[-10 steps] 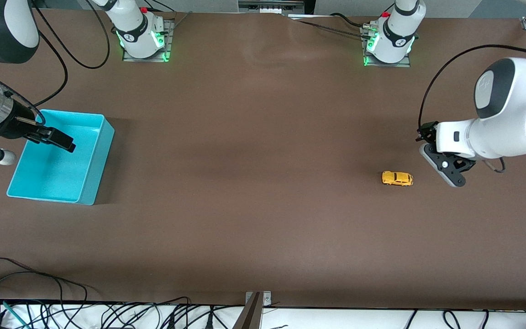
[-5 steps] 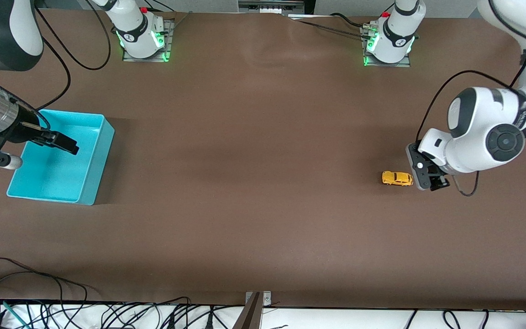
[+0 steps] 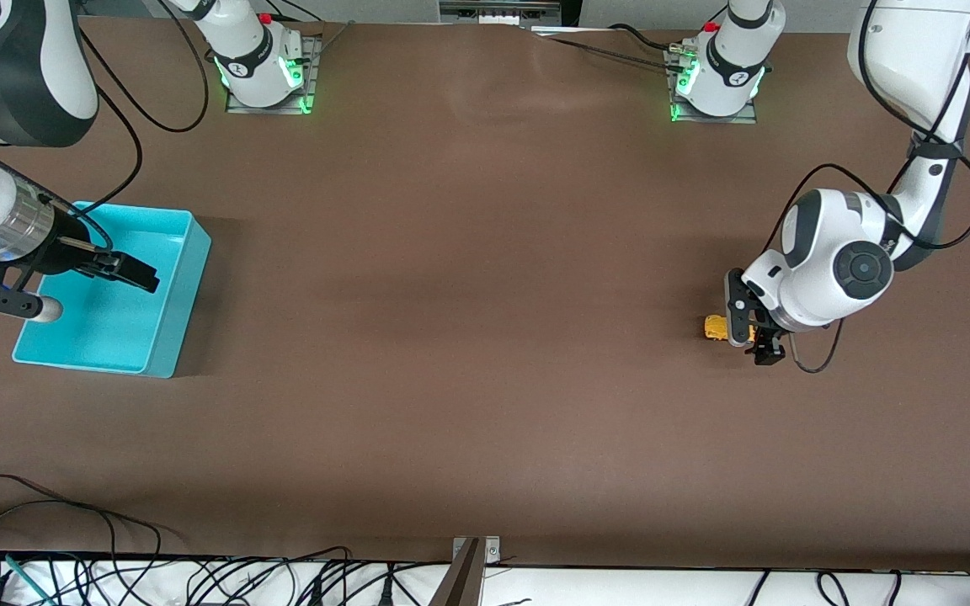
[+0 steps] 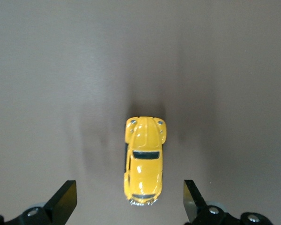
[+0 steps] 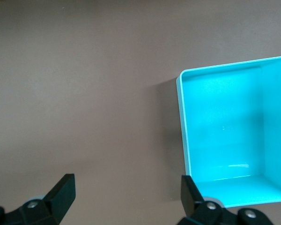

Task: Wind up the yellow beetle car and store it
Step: 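Move the left gripper over the yellow beetle car and lower it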

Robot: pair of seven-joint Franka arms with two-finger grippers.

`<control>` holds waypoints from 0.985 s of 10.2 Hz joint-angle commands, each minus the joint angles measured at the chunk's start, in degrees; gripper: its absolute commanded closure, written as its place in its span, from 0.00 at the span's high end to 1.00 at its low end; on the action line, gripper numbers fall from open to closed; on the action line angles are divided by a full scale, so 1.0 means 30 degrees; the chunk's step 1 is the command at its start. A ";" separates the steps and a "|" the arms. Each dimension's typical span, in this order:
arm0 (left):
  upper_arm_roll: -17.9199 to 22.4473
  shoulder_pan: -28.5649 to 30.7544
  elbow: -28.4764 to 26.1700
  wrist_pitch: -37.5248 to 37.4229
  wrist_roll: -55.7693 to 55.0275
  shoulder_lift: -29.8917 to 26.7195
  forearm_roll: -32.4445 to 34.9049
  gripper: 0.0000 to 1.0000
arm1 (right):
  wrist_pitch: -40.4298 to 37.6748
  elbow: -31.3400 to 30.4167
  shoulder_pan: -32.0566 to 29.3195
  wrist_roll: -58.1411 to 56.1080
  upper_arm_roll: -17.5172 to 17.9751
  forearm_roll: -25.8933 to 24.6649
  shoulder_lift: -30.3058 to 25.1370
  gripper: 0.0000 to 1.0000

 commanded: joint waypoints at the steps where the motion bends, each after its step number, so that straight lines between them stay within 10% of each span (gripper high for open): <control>1: -0.0049 0.0105 -0.0517 0.0930 0.0453 0.0473 0.0672 1.00 | 0.0341 0.0249 0.0079 0.0297 0.0124 0.0019 0.0312 1.00; 6: -0.0049 0.0397 -0.0985 0.2282 0.0453 0.1267 0.0672 0.99 | 0.0021 0.0161 0.0108 0.0238 0.0037 -0.0069 0.0224 1.00; 10: -0.0079 0.0456 -0.1045 0.2223 0.0920 0.1120 0.0643 0.23 | -0.0332 0.0131 0.0109 0.0239 0.0037 -0.0216 0.0283 1.00</control>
